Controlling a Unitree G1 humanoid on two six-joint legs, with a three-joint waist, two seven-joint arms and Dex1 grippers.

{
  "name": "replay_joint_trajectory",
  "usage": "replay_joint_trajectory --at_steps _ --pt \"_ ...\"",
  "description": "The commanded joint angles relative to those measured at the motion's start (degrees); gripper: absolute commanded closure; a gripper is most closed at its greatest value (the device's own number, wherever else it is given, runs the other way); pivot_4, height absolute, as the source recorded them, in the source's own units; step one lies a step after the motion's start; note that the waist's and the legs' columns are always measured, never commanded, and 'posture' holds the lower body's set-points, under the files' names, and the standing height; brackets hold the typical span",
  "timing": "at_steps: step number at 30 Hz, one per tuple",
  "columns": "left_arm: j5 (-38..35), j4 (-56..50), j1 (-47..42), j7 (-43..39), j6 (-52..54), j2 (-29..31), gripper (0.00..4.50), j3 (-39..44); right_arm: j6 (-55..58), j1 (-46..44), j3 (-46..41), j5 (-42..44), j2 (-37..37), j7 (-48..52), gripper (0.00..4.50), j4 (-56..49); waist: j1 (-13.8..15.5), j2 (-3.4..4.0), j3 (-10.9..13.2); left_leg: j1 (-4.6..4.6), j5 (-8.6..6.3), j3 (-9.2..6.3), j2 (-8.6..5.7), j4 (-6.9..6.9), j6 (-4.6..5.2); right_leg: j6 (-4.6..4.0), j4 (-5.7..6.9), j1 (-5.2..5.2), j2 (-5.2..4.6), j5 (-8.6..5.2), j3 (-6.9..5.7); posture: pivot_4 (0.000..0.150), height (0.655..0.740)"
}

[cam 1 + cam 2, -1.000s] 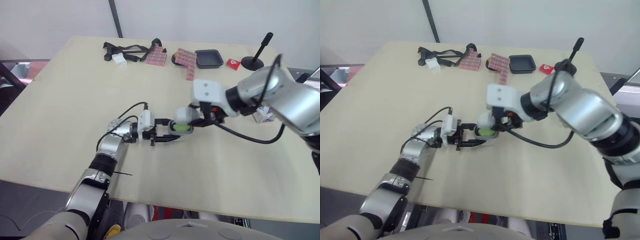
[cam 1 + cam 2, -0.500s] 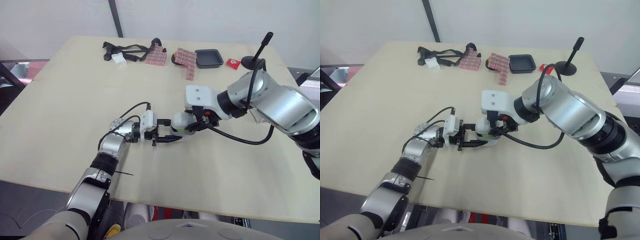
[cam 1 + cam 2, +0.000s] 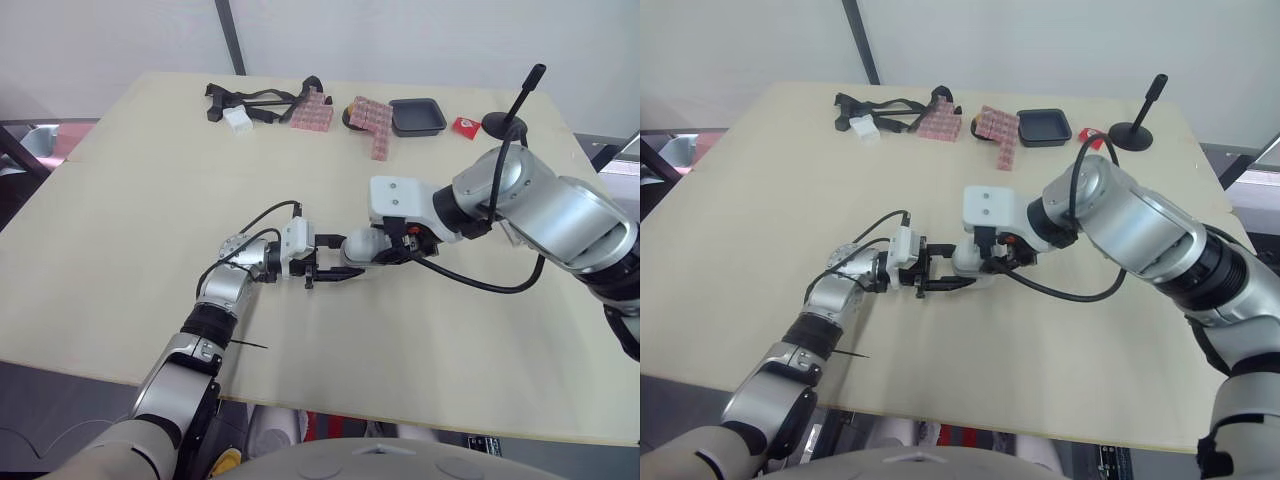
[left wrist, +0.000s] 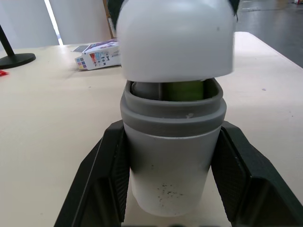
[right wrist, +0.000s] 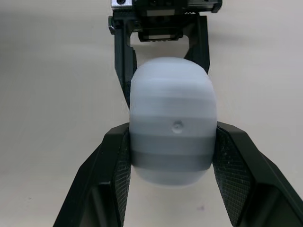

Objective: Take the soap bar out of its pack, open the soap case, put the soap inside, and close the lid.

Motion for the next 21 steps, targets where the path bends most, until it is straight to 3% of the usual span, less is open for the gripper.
replay_joint_trajectory --at_steps 1,19,21 --pt "-0.76 -2.42 -0.39 0.27 -0.87 0.17 2.59 0.81 0.60 -0.42 -0.13 -0.82 0.46 -0.23 2.52 -0.84 0.00 0.00 0.00 0.00 0.00 0.00 0.00 0.00 0.00 0.00 0.01 -0.01 0.00 0.00 0.00 0.150 0.7400" --pt "-0.16 -1.56 -0.98 1.09 -1.65 -0.03 2.59 0.99 0.77 -0.46 -0.21 -1.00 1.15 0.15 2.52 -1.26 0.00 0.00 0.00 0.02 0.00 0.00 0.00 0.03 0.00 0.00 0.09 -0.05 -0.01 0.00 0.00 0.150 0.7400" --pt "-0.05 -1.59 -0.95 1.19 -1.66 -0.06 2.59 1.08 0.70 -0.38 -0.07 -1.20 1.10 0.11 1.46 -1.32 -0.01 0.00 0.00 0.01 0.00 0.00 0.00 0.03 0.00 0.00 0.10 -0.05 0.00 0.00 0.00 0.150 0.7400"
